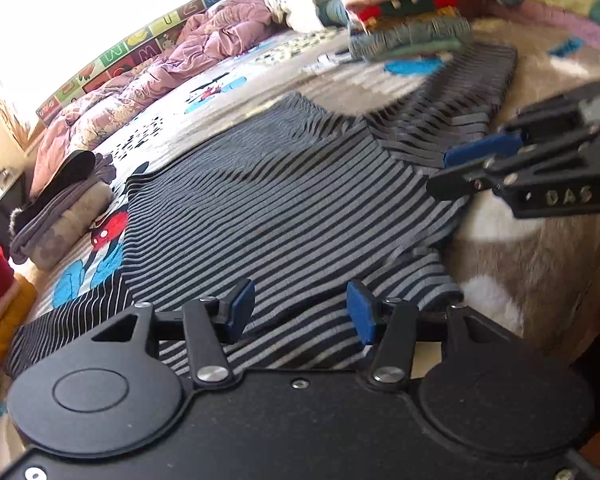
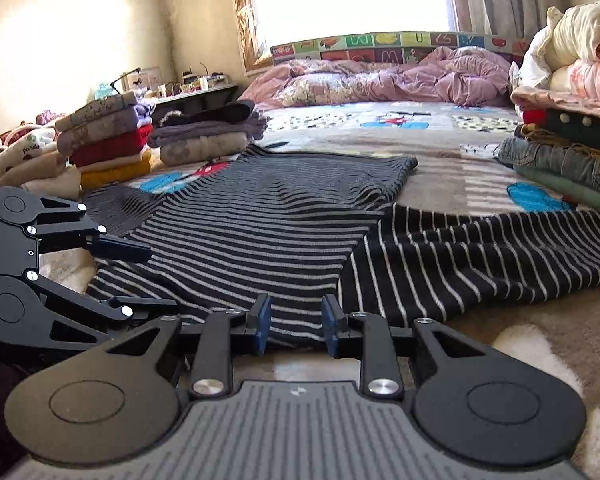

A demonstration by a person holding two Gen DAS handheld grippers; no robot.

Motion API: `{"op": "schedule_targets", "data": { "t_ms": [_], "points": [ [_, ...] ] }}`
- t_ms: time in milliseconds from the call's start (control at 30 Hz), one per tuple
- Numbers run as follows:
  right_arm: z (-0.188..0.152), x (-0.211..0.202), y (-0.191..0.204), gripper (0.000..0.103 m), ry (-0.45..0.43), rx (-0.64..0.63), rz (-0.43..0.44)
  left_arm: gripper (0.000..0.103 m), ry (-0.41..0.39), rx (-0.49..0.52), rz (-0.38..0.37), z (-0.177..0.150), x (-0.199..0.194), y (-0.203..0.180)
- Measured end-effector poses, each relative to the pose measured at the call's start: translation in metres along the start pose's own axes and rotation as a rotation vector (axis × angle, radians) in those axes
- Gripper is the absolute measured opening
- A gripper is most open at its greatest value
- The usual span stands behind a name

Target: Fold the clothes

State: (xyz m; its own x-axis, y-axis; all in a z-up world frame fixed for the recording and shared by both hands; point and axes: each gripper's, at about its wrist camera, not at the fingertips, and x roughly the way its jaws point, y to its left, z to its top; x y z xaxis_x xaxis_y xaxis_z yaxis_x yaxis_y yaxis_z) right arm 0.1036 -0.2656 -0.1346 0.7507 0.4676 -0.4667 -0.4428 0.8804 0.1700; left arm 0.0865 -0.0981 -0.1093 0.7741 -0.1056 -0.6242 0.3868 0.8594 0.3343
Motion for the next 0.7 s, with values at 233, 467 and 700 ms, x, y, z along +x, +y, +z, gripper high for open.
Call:
{"op": "schedule_targets", "data": {
  "t_ms": [233,467,700],
  "points": [
    [0.019,0.021,-0.007,0.029,-0.065,-0.026,-0.037,0.055,-0.138,-0.178,-0.101,0.055,0.024,0.05],
    [0.022,0.044,-0.004,0.029,-0.02,-0.051,-0.028,0.055,-0.059,-0.194,-0.067,0.121,0.08,0.07],
    [0.022,0.051,-0.008,0.029,0.001,-0.035,-0.005,0.054,0.001,-0.257,-0.129,0.173,0.14,0.082]
  ]
}}
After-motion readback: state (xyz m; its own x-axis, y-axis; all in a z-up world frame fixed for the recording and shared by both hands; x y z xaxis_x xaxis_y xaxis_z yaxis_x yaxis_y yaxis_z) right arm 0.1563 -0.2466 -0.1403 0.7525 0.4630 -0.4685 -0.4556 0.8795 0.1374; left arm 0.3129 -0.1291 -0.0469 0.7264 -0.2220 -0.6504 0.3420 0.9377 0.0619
